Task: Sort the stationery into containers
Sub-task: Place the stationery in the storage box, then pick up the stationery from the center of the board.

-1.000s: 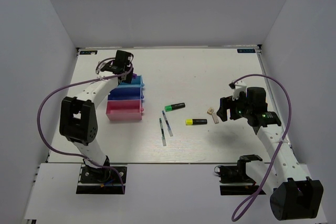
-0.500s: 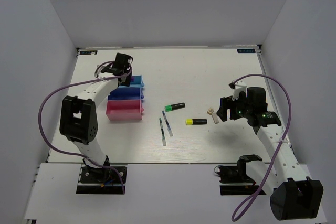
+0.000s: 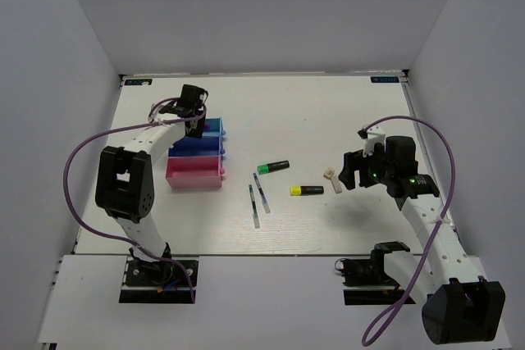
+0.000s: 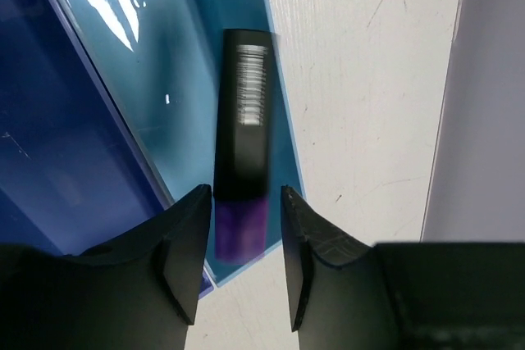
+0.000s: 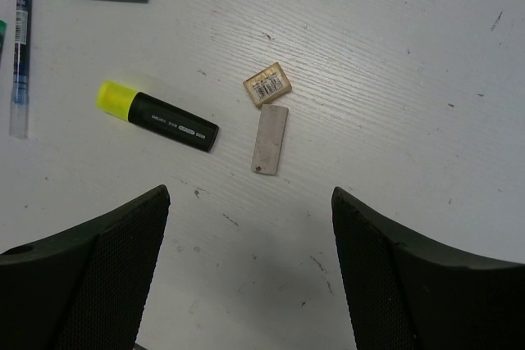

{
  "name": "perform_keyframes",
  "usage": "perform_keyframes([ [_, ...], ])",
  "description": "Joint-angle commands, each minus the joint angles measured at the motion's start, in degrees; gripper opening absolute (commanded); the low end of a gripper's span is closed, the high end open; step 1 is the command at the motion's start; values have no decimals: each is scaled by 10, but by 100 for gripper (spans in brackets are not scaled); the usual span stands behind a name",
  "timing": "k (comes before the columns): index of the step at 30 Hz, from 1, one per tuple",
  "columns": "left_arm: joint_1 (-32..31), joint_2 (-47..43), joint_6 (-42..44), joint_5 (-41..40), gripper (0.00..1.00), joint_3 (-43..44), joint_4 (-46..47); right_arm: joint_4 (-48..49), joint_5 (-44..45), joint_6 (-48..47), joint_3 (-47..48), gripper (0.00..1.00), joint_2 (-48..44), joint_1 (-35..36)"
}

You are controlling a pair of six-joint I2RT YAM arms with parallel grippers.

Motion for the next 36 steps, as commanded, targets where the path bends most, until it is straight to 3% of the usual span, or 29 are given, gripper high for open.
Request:
perform_keyframes([
  [1, 6, -5, -5, -12, 50, 3, 1, -1, -2, 3, 14, 82, -7, 2],
  [8, 7, -9, 8, -8, 61, 6, -5, -2, -2, 3, 13, 82, -9, 2],
  [11, 6, -23, 36, -1, 46, 1, 4, -2, -1, 2, 12, 82, -8, 2],
  [12, 6, -27, 47, 13, 31, 0, 20, -2, -3, 1, 13, 77, -8, 2],
  [13, 3, -31, 65, 30, 22, 1, 29, -2, -8, -4, 14, 65, -10, 1],
  [14, 2, -41, 87, 52, 14, 12, 36, -5, -12, -5, 13, 44, -10, 3],
  [15, -5, -41, 180, 66, 2, 25, 35, -7, -13, -6, 13, 0, -11, 3],
  [16, -16, -42, 212, 104, 0, 48, 25, -6, -13, -7, 12, 0, -10, 2],
  [18, -40, -45, 359, 139, 0, 78, 12, -7, -18, -11, 11, 0, -13, 2],
  [19, -48, -47, 439, 163, 3, 81, 13, -6, -22, -15, 11, 18, -14, 3],
  [20, -73, -46, 480, 249, 11, 94, 11, -14, -35, -25, 13, 51, -11, 2],
  [21, -84, -45, 561, 284, 25, 98, 2, -17, -40, -30, 16, 90, -10, 2],
  [22, -93, -41, 639, 327, 45, 112, -13, -22, -48, -37, 17, 90, -9, 2],
  [23, -124, -31, 676, 367, 72, 130, -65, -32, -72, -61, 18, 90, -9, 2],
  [24, -134, -15, 712, 399, 80, 141, -91, -36, -79, -67, 19, 90, -9, 3],
  [25, -145, -4, 803, 400, 85, 175, -117, -40, -98, -82, 18, 89, -13, 3],
  [26, -179, 5, 833, 390, 87, 207, -190, -41, -117, -94, 17, 79, -16, 4],
  [27, -192, 34, 888, 368, 87, 230, -207, -42, -130, -103, 13, 66, -17, 2],
  [28, -217, 41, 946, 352, 84, 235, -219, -41, -137, -106, 12, 38, -20, 2],
  [30, -254, 63, 1022, 293, 77, 231, -230, -40, -153, -116, 7, 0, -21, 1],
  [31, -275, 67, 1038, 277, 70, 225, -223, -39, -153, -115, 6, 0, -22, 2],
  [32, -284, 73, 1066, 262, 48, 218, -197, -39, -154, -117, 5, 0, -21, 1],
  [33, -307, 75, 1081, 250, 37, 204, -190, -39, -158, -122, 4, 0, -24, 2],
  [35, -318, 89, 1117, 235, 26, 193, -161, -37, -159, -121, 4, 0, -24, 1],
  [36, -328, 95, 1125, 235, 28, 201, -161, -37, -157, -119, 3, 0, -26, 2],
])
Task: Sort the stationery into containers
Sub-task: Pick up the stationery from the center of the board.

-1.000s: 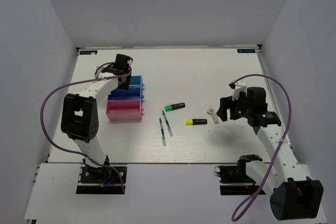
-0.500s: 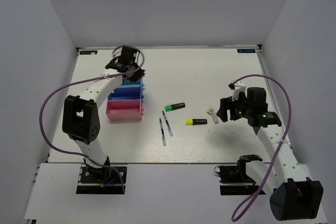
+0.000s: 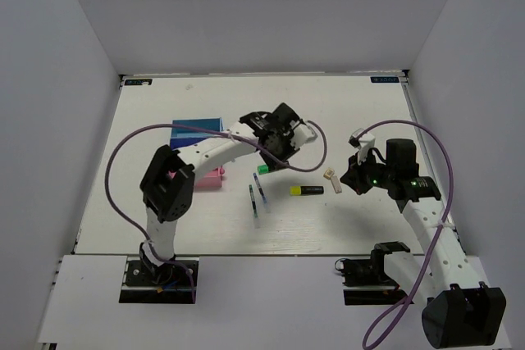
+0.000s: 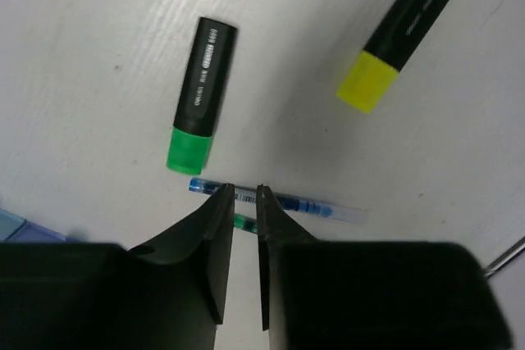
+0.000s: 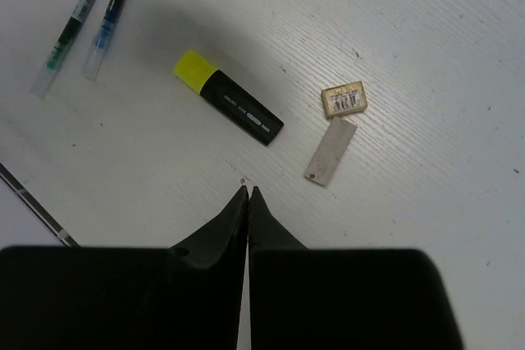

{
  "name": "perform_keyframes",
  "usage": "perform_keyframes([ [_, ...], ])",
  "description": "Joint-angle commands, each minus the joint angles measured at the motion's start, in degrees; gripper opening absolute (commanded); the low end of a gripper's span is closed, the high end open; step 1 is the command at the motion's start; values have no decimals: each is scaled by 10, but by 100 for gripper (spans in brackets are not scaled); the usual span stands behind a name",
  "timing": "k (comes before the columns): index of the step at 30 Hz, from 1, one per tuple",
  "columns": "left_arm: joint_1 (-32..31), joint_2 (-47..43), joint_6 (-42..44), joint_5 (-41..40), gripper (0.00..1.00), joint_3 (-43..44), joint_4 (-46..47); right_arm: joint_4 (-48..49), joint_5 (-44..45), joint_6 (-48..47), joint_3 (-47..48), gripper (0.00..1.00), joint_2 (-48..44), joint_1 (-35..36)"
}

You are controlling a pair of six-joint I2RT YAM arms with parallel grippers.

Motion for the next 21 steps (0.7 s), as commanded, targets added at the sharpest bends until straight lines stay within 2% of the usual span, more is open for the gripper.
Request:
perform_keyframes([
  [1, -13, 30, 118, -40, 30, 14, 1, 3, -23, -16, 3, 2, -8, -1],
  [6, -20, 77, 137, -35, 46, 43, 0, 0, -15, -11, 5, 6, -5, 2],
  [9, -21, 106, 123, -40, 48, 52, 7, 2, -12, -9, 4, 6, -5, 1],
  [10, -21, 110, 131, -38, 52, 53, 9, 1, -12, -9, 5, 6, -5, 2],
  [12, -21, 123, 129, -61, 52, 49, 16, -1, -14, -9, 6, 6, -5, 0],
  [14, -23, 131, 130, -76, 57, 45, 26, -1, -15, -8, 6, 6, -5, 2],
  [21, -22, 122, 129, -80, 57, 30, 50, -2, -20, -8, 6, 6, -6, 4],
])
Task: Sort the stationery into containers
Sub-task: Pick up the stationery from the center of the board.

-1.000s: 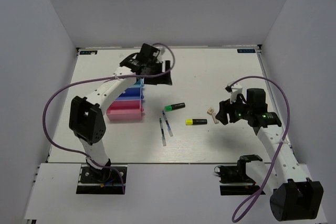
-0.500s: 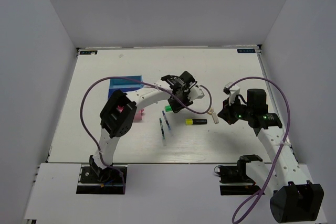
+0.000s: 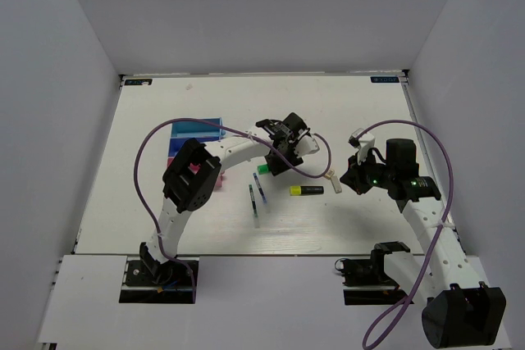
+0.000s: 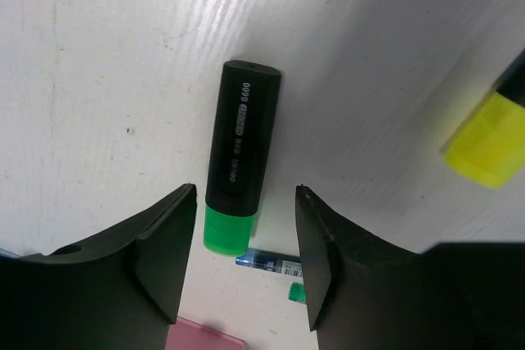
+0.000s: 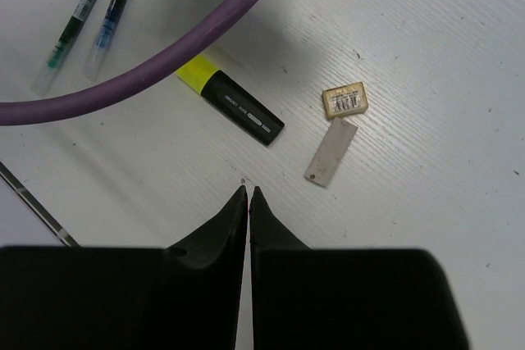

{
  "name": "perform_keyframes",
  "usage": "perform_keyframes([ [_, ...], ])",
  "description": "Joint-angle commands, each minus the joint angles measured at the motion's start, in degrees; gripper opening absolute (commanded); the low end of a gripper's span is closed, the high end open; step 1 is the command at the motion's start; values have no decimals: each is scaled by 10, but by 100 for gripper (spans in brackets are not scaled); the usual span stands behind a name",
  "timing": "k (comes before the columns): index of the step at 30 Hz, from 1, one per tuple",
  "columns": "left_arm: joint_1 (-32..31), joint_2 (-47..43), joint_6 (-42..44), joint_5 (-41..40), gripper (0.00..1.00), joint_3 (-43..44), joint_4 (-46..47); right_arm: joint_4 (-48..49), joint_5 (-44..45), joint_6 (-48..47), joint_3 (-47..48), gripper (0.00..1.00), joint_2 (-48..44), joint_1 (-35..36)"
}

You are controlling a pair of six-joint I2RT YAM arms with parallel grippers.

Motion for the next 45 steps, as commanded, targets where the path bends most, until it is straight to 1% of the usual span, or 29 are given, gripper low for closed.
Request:
perform_keyframes([
  [1, -3, -13, 9, -14, 63, 2, 22, -2, -14, -2, 6, 6, -5, 2],
  [2, -3, -11, 11, -17, 65, 2, 25, -2, -14, -2, 6, 6, -5, 2],
  [4, -2, -3, 16, -27, 65, 2, 26, -1, -15, -3, 6, 6, -5, 2],
  [9, 7, 14, 12, -22, 65, 0, 25, -2, -14, -2, 5, 6, -4, 1],
  [13, 13, 24, 6, -14, 65, 0, 21, -2, -15, -3, 6, 6, -2, 1],
  [16, 22, 31, 2, 8, 65, 2, 13, -1, -14, -3, 5, 6, -3, 7],
  [18, 25, 34, 0, 16, 60, 2, 9, -3, -14, -3, 6, 6, -2, 1],
  [19, 27, 35, -2, 20, 55, 0, 6, -3, -14, -2, 6, 6, -3, 2],
  [22, 26, 37, -7, 29, 48, -7, -8, -2, -14, -2, 6, 6, -3, 2],
  [23, 27, 38, -9, 43, 43, -9, -10, -2, -15, -2, 5, 6, -3, 2],
  [25, 29, 40, -13, 57, 38, -16, -17, -3, -16, -2, 6, 6, -4, 1],
  [26, 28, 40, -16, 59, 31, -19, -18, -1, -15, -2, 7, 6, -5, 2],
  [29, 31, 33, -20, 58, 21, -40, -14, -3, -16, -2, 6, 6, -5, 4],
  [30, 31, 32, -23, 53, 13, -44, -12, -3, -16, -2, 5, 6, -5, 2],
  [32, 32, 16, -38, 46, 8, -49, -3, -3, -17, -4, 6, 6, -7, 2],
  [33, 39, 10, -47, 45, 0, -49, 4, -2, -17, -3, 6, 6, -5, 2],
  [35, 51, -28, -75, 49, 0, -54, 25, -3, -18, -3, 6, 6, -6, 2],
  [36, 58, -44, -106, 54, 0, -57, 45, -3, -17, -4, 6, 6, -6, 1],
  [37, 76, -75, -117, 73, 0, -78, 73, -3, -17, -3, 5, 6, -5, 2],
  [39, 89, -136, -151, 88, 0, -92, 105, -2, -17, -3, 5, 6, -6, -1],
  [40, 104, -151, -154, 93, 0, -96, 117, -2, -17, -3, 5, 6, -8, 1],
  [41, 108, -183, -156, 91, 0, -100, 127, -2, -19, -3, 5, 6, -7, 1],
  [42, 112, -193, -155, 91, 0, -103, 128, -3, -19, -3, 6, 6, -7, 2],
  [45, 139, -222, -106, 68, 0, -102, 114, -3, -19, -3, 6, 6, -9, 2],
])
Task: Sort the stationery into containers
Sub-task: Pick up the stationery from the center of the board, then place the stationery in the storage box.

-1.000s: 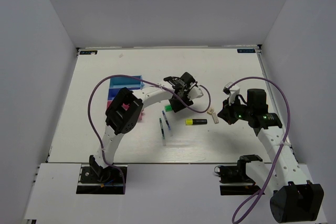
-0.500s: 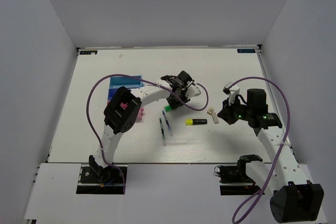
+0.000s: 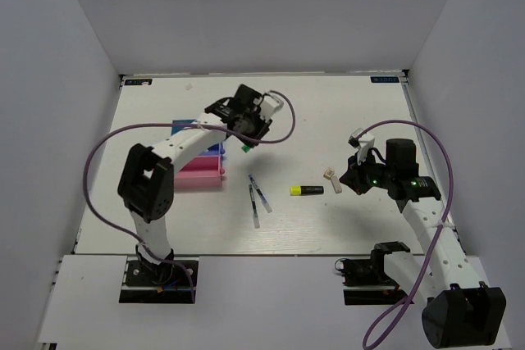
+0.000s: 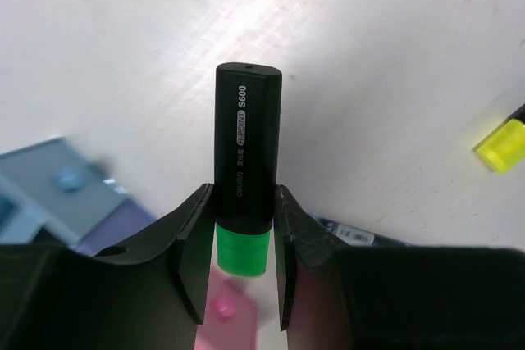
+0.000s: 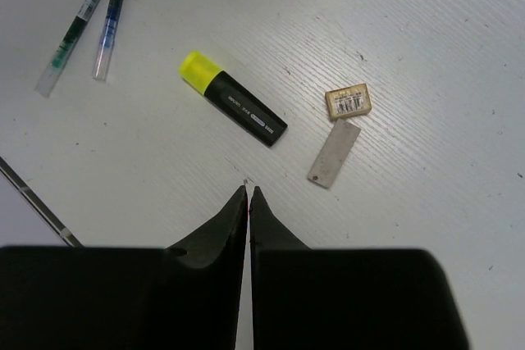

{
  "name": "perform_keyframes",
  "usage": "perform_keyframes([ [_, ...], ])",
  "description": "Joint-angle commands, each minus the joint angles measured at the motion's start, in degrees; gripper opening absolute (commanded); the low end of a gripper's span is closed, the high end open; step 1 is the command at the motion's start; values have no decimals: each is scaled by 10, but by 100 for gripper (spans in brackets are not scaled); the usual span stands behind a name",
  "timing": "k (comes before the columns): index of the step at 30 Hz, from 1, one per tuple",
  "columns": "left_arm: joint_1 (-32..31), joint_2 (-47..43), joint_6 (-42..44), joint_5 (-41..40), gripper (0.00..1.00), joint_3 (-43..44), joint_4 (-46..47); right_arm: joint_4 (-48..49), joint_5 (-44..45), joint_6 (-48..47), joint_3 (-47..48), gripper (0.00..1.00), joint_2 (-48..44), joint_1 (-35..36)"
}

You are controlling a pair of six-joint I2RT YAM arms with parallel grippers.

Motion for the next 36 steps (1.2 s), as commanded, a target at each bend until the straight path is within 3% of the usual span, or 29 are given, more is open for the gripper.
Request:
perform_keyframes([
  [1, 25, -73, 25, 2, 0, 8, 14, -2, -14, -3, 6, 6, -10, 2],
  [6, 105, -112, 75, 45, 0, -25, 13, -3, -20, -3, 6, 6, -12, 1],
  [12, 155, -192, 192, 70, 0, -153, 146, -3, -22, -4, 6, 6, -12, 2],
  [18, 242, -184, 183, 148, 0, -122, 125, -6, -25, -5, 6, 6, -7, 2],
  [36, 274, -130, 234, 137, 0, -124, 176, -6, -32, -11, 7, 6, 4, 2],
])
